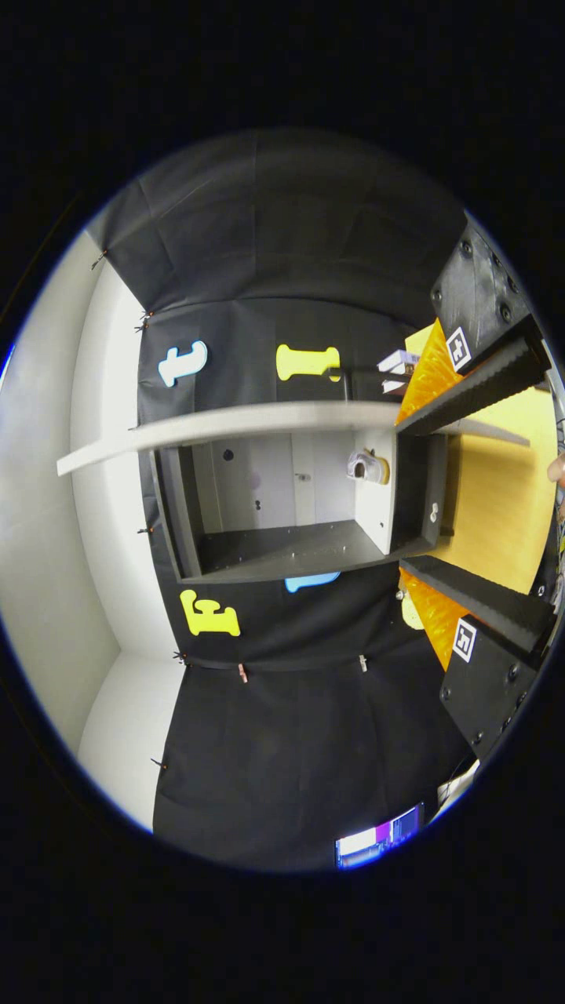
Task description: Open the shoe cabinet door, grab the shoes and put them into the shoe cabinet, then close the shoe cabinet door.
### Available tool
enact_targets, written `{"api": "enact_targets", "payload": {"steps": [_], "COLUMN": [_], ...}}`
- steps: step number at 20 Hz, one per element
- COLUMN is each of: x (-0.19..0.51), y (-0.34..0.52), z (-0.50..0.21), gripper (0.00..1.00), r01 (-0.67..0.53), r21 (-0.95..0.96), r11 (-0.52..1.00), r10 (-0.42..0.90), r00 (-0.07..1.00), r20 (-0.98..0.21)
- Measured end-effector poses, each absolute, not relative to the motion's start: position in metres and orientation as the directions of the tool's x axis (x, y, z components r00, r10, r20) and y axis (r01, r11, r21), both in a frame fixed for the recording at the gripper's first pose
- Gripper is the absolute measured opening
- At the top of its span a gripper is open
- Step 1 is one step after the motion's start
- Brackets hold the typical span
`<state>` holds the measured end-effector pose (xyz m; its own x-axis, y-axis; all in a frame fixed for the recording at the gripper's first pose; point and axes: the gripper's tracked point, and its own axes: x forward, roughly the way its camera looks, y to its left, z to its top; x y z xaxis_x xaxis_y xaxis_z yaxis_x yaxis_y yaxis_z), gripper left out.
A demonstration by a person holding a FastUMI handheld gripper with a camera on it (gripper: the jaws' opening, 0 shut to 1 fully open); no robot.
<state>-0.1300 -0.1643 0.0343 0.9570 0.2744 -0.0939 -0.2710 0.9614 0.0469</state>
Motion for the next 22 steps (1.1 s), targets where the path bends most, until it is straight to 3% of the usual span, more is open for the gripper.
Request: {"api": "enact_targets", "payload": {"steps": [6,10,22], "x": [-0.105,-0.071,-0.013], "y": [-0.237,-0.281,-0.239], "z": [0.020,0.019,0.017], "gripper": [0.98,0.98,0.98], "r01": [-0.180,-0.181,-0.326], "r21": [0.083,0.074,0.058], "r11": [0.980,0.981,0.944], "r10": [0.189,0.188,0.330], "r00": [0.976,0.977,0.940], "r20": [-0.105,-0.103,-0.089]}}
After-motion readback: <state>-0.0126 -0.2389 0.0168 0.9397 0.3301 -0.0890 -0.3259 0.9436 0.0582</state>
